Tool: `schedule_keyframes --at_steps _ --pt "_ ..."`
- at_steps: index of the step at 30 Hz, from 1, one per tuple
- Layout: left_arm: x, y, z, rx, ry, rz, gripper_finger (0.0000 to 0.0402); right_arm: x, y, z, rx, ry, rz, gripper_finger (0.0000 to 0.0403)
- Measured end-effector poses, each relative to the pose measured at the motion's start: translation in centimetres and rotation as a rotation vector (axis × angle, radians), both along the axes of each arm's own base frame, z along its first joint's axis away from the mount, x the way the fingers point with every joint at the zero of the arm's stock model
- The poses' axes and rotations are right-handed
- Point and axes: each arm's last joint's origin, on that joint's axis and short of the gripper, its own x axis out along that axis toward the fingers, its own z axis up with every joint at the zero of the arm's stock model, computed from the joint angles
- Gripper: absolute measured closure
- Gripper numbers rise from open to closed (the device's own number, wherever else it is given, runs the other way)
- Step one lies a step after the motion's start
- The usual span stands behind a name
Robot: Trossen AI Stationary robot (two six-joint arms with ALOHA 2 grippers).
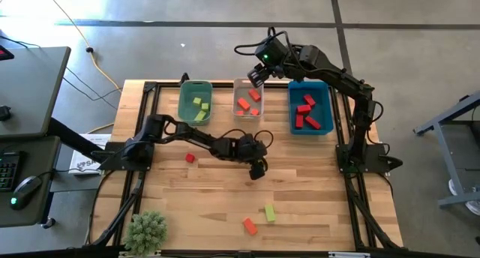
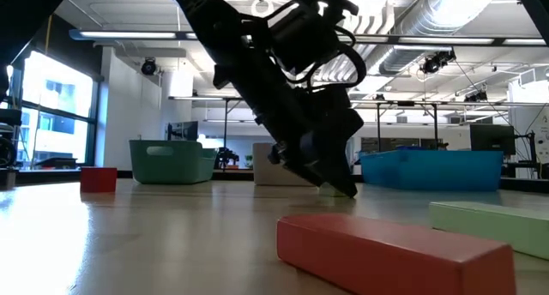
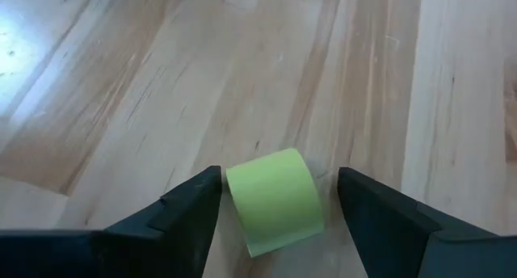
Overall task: Sort & place blocks by color
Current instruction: Put the green block into the green bin
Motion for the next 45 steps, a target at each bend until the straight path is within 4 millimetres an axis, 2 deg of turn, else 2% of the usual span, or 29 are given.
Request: schedule_keyframes --at_steps 8,18,27,34,39,45 --pt "0.0 0.1 -0.6 0.062 0.031 -0.002 0.0177 0.0 0.0 0.0 -0.001 0.001 0.001 0.0192" --pt "-0.1 0.1 -0.6 0.100 0.064 -0.110 0.0301 0.0 0.0 0.0 -0.004 0.003 -0.001 0.0192" --pt "-0.6 0.8 0.2 -0.003 0.074 -0.174 0.0301 0.0 0.0 0.0 -0.003 0.007 -0.001 0.0192" --pt "-2.7 2.8 2.6 -0.032 0.187 -0.158 0.0301 -0.2 0.0 -0.1 -0.024 0.039 -0.027 0.0192" --pt "-4.5 4.5 5.6 0.036 0.248 -0.125 0.0301 -0.5 -0.1 -0.2 -0.044 0.068 -0.055 0.0192" --pt "-6.0 6.3 9.3 0.094 0.212 -0.096 0.0301 -0.7 -0.5 -0.2 -0.045 0.068 -0.069 0.0192"
